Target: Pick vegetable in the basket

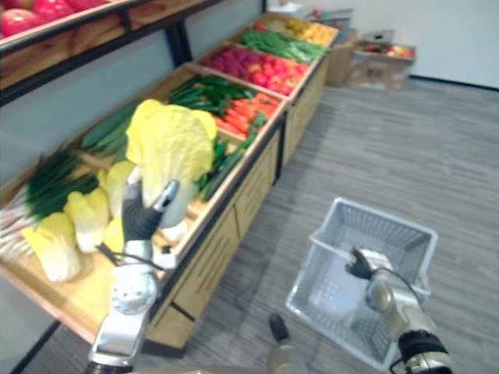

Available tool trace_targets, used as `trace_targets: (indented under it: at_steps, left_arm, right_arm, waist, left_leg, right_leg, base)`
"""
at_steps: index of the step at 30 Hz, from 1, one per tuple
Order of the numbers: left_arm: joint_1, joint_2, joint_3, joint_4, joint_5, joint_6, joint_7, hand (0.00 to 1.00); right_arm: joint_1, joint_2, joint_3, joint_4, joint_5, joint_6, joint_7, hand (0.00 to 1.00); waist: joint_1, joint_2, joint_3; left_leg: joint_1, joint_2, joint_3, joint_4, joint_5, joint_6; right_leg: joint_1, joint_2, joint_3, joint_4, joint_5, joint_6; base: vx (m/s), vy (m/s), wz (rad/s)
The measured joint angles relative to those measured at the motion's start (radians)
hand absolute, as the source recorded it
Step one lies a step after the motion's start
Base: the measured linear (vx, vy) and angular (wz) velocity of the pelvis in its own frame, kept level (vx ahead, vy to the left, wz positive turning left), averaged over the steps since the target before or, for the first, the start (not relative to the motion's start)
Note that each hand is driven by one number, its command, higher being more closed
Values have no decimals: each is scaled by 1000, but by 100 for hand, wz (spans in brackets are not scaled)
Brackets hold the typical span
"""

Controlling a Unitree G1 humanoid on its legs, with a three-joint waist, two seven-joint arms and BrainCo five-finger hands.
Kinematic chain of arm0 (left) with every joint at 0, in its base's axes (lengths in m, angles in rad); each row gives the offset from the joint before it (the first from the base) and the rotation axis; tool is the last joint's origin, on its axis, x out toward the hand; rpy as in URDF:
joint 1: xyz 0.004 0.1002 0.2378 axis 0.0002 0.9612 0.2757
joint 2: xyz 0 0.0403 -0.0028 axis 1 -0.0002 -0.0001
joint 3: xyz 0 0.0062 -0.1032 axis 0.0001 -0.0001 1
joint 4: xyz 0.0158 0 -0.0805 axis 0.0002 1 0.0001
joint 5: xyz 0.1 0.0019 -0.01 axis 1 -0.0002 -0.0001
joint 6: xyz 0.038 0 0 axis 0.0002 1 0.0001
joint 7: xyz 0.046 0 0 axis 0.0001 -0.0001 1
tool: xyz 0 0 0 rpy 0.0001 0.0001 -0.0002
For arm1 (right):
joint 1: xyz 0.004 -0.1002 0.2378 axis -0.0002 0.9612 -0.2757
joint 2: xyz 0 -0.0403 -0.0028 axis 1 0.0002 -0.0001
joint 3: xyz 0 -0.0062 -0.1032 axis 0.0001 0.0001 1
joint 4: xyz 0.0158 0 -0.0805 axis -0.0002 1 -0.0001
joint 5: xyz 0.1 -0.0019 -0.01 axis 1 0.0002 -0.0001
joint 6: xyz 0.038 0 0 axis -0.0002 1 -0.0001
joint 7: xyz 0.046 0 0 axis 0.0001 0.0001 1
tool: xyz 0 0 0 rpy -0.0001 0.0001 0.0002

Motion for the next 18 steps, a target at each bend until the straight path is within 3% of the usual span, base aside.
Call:
trace_targets:
  at_steps: [6,12,18]
  left_arm:
    - [-52,37,-151,36,-104,-15,-87,100]
    - [-70,38,-313,61,-267,-16,-212,100]
    - [-137,67,-446,61,-354,-36,-300,100]
  right_arm:
    - [-56,12,58,-50,1,-5,6,100]
    - [-55,39,56,-101,9,-7,6,100]
    - [-85,47,55,-122,20,4,5,100]
  waist:
    - [9,-4,10]
    - [36,-8,13]
    - [57,-12,15]
  left_leg:
    - [50,-15,93,-1,-9,-9]
    - [64,21,125,41,-33,-27]
    - [34,64,123,92,-42,-43]
  right_leg:
    - [4,37,78,-4,29,-4]
    - [20,59,89,-3,29,-4]
    - [-2,71,76,11,29,-4]
  base:
    - [1,13,-47]
    - [12,3,-10]
    - [28,-37,3]
